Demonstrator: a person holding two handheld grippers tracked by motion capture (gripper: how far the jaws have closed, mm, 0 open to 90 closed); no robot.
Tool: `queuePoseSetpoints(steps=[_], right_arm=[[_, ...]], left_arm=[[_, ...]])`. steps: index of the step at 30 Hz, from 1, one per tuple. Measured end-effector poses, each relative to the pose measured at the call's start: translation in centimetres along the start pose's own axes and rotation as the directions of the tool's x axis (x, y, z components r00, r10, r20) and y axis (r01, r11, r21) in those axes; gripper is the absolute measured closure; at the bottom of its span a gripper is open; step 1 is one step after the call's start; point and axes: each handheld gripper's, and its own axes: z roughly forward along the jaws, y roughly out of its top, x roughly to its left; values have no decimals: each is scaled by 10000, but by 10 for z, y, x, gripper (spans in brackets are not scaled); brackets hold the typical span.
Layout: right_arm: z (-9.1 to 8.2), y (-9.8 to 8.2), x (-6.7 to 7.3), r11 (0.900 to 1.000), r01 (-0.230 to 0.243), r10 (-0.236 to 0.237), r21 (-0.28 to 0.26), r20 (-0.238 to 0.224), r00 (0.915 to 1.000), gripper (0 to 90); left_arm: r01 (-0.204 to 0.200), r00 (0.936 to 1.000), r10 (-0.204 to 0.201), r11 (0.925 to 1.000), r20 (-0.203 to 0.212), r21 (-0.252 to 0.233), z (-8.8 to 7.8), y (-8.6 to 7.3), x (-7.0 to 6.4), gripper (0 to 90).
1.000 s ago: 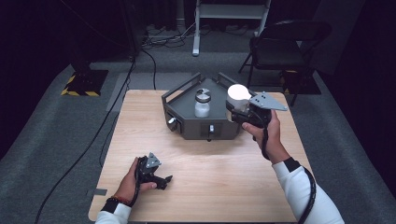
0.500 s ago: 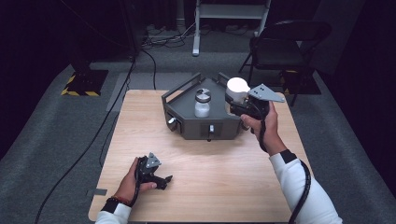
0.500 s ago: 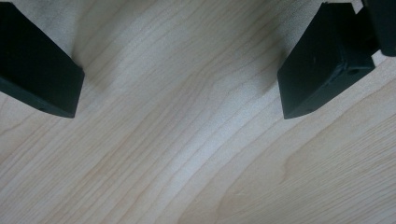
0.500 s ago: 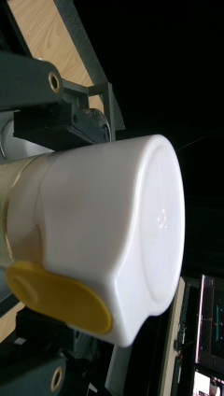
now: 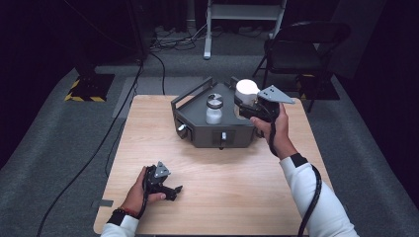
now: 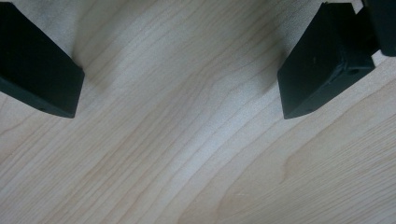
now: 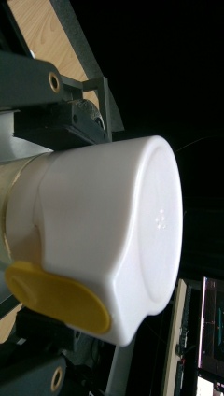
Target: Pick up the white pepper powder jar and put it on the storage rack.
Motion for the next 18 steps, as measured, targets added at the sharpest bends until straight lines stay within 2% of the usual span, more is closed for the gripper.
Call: queuePoseSetpoints(steps=[18], right_arm=[[20,-14,-1,9995,-252,251,194,79,9997,295]], left_arm=[[2,10000,-2,10000,1,-4,0,0,0,0]])
